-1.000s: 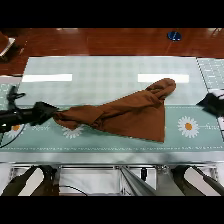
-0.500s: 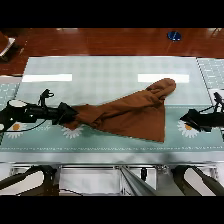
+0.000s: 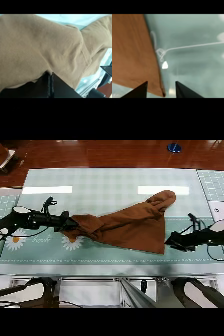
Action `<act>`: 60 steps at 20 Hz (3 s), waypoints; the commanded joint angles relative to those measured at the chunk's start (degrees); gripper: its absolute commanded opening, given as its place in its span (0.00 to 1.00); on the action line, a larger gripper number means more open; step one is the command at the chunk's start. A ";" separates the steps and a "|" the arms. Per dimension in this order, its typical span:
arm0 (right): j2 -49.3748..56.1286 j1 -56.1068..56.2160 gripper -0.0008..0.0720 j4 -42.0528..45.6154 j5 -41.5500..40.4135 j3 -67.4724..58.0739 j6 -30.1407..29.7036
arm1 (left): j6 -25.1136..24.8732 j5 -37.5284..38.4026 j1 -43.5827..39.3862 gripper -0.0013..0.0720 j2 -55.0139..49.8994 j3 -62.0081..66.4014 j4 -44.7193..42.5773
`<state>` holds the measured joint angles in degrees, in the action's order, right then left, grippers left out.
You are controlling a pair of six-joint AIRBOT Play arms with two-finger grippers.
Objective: Fold the shirts.
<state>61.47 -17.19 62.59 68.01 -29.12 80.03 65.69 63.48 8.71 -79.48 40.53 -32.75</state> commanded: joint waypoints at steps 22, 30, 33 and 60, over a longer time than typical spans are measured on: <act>-8.66 12.96 0.05 2.56 4.11 -89.48 1.42 | 7.06 0.57 3.87 0.04 32.24 59.23 -7.80; -21.09 12.96 0.05 9.86 11.56 -89.42 3.87 | 8.66 -0.13 7.67 0.04 50.58 62.79 -27.12; -21.35 12.96 0.05 9.27 17.92 -88.15 4.94 | 9.66 1.99 7.67 0.04 51.87 62.34 -27.69; 41.46 12.66 0.58 2.01 -7.65 -72.76 12.28 | 10.40 -21.18 -8.98 0.70 -12.57 38.36 -9.73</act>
<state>97.71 -4.34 65.73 59.72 -97.86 90.37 73.28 41.91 -0.08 -88.71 77.56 -42.81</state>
